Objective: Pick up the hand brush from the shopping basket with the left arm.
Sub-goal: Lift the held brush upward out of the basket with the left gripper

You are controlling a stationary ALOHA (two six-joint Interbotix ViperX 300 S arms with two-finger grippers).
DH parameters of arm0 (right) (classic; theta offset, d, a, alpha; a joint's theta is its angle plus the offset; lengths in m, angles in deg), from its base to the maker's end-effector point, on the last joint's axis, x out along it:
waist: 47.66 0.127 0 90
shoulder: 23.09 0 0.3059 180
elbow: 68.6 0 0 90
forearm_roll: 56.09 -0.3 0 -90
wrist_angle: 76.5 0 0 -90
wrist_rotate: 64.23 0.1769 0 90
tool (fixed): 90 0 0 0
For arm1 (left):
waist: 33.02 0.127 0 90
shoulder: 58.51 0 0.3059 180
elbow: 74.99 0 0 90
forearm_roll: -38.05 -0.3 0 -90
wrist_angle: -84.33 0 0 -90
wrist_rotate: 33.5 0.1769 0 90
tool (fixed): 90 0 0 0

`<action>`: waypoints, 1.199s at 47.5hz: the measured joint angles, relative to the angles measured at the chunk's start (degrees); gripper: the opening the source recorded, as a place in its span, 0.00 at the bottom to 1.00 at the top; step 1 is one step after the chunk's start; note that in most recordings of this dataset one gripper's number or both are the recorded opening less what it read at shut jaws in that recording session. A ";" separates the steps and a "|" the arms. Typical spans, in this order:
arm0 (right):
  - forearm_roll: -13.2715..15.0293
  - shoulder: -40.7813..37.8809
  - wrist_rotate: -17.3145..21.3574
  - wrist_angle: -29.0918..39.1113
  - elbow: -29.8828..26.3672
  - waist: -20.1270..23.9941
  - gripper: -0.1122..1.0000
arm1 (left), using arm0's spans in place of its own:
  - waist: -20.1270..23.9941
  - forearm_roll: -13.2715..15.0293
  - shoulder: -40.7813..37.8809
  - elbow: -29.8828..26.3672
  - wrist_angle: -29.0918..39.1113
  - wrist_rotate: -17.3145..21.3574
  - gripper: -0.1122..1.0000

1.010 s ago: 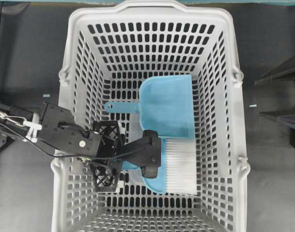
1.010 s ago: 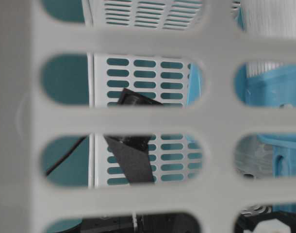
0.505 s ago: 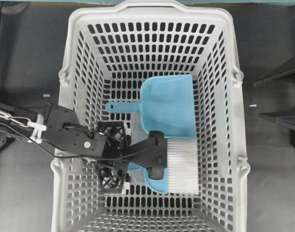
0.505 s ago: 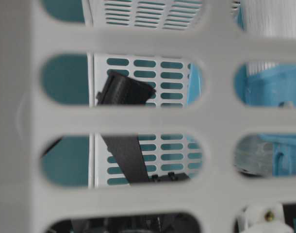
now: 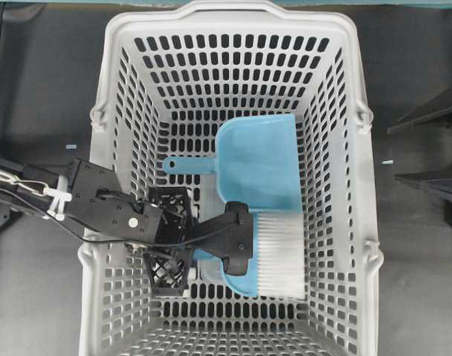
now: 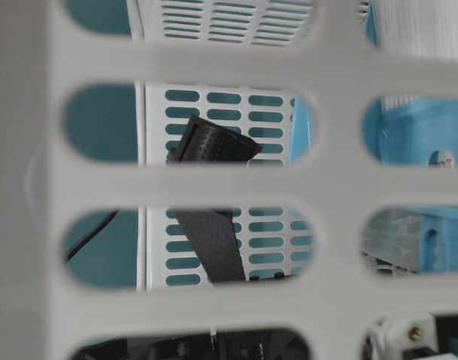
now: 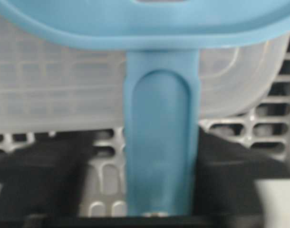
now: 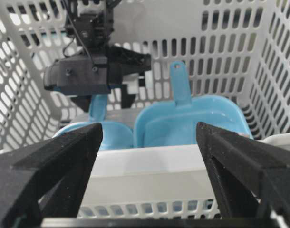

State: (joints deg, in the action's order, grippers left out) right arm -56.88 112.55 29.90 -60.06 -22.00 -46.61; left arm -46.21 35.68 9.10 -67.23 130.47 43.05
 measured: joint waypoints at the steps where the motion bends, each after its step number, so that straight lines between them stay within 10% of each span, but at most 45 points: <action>1: 0.09 0.00 0.09 0.00 0.00 0.00 0.78 | 0.00 0.09 0.09 0.00 0.00 0.09 0.40; 29: 0.00 0.00 2.37 0.00 0.35 0.00 0.78 | -0.62 0.09 5.45 -2.37 2.81 3.87 0.31; 57: 0.00 1.76 2.46 0.00 0.79 0.00 0.78 | 1.32 0.00 17.75 -27.25 29.79 2.81 0.31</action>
State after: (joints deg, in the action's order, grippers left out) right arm -56.88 114.31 32.36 -60.06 -21.21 -46.61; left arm -44.89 35.68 26.85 -94.47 160.26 45.86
